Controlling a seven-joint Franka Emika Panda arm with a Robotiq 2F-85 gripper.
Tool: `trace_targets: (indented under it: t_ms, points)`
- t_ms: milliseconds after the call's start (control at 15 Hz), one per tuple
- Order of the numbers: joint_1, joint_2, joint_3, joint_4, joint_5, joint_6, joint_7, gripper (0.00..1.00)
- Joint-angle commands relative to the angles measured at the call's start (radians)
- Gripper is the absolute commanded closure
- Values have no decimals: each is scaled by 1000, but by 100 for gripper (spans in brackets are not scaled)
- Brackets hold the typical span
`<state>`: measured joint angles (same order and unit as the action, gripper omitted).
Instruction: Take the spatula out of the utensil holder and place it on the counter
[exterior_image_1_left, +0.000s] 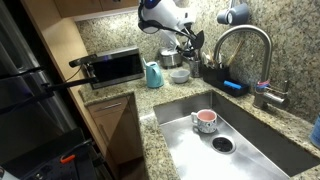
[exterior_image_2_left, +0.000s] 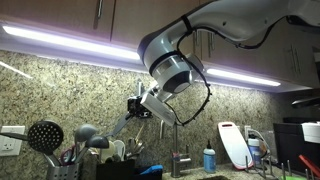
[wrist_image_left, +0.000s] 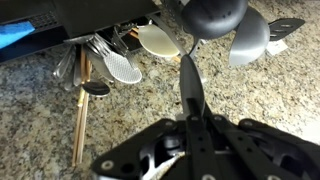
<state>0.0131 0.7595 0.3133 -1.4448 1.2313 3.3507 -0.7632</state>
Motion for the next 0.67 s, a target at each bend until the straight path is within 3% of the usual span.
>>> trace_targets:
  t_ms: [0,533,600]
  points:
    - [-49,-73,57,-89,17,46,-26,99]
    - [-186,-118,209,-185,-49,140,1,99]
    - [-162,-141,156,-192,-49,106,26,99]
